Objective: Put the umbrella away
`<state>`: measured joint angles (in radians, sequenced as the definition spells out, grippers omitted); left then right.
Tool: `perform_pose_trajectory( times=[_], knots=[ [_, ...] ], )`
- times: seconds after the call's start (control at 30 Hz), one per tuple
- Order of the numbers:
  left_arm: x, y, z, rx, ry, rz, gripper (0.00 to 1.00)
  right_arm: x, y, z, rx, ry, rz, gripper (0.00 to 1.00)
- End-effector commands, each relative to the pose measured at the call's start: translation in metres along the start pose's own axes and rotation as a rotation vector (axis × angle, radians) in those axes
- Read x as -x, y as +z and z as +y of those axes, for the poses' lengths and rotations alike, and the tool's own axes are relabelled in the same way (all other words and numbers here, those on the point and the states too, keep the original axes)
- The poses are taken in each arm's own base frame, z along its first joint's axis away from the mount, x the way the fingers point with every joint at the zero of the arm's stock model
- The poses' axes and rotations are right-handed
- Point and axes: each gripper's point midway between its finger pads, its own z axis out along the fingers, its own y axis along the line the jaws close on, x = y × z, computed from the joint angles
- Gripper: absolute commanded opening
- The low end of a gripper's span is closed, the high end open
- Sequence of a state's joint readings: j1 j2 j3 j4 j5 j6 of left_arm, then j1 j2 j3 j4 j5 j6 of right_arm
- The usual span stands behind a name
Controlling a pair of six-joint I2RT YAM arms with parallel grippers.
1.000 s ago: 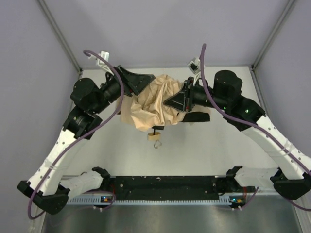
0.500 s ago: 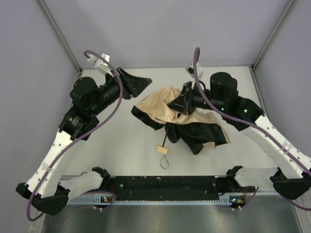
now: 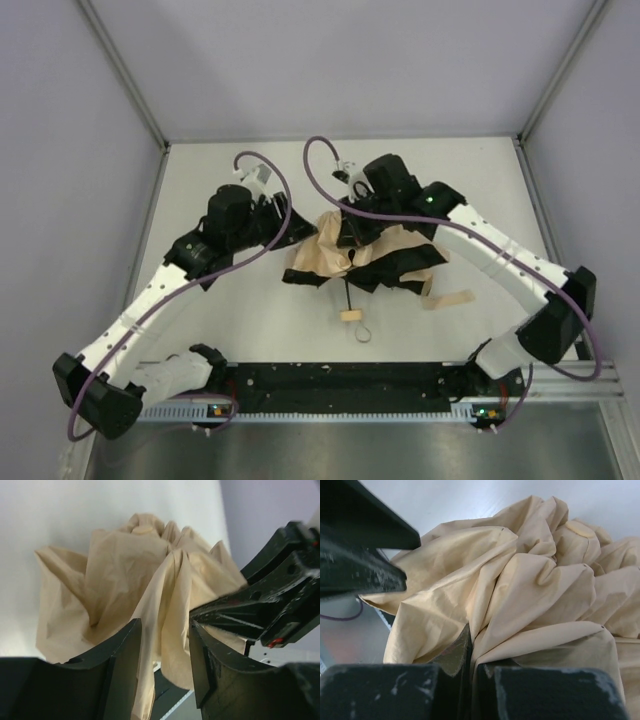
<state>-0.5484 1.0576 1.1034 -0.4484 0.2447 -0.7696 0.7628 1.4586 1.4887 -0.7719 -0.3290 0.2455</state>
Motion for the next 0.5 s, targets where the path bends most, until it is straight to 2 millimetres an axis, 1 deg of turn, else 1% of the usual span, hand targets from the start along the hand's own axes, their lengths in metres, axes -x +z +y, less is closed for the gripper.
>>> perform_pose_trajectory(
  times=[0.0, 0.07, 0.13, 0.23, 0.27, 0.33, 0.4, 0.47],
  knots=[
    [-0.024, 0.007, 0.027, 0.046, -0.028, 0.041, 0.51, 0.010, 0.028, -0.007, 0.000, -0.019, 0.029, 0.00],
    [-0.031, 0.009, 0.035, 0.054, -0.036, 0.048, 0.59, 0.010, 0.042, -0.012, -0.020, 0.040, 0.052, 0.00],
    [-0.037, 0.010, 0.042, 0.070, -0.063, 0.050, 0.63, 0.009, 0.056, -0.015, -0.031, 0.111, 0.073, 0.10],
    [-0.046, 0.009, 0.050, 0.087, -0.103, 0.061, 0.66, 0.002, 0.074, -0.021, -0.056, 0.221, 0.103, 0.15],
    [-0.048, 0.007, 0.051, 0.094, -0.120, 0.060, 0.68, -0.001, 0.077, -0.024, -0.075, 0.264, 0.110, 0.20],
    [-0.051, 0.004, 0.054, 0.108, -0.148, 0.062, 0.68, -0.004, 0.078, -0.025, -0.090, 0.314, 0.104, 0.35],
    [-0.053, 0.001, 0.057, 0.131, -0.157, 0.066, 0.61, -0.006, 0.076, -0.023, -0.090, 0.347, 0.102, 0.46],
    [-0.055, -0.002, 0.061, 0.159, -0.162, 0.079, 0.59, -0.006, 0.073, -0.017, -0.065, 0.358, 0.105, 0.54]
  ],
)
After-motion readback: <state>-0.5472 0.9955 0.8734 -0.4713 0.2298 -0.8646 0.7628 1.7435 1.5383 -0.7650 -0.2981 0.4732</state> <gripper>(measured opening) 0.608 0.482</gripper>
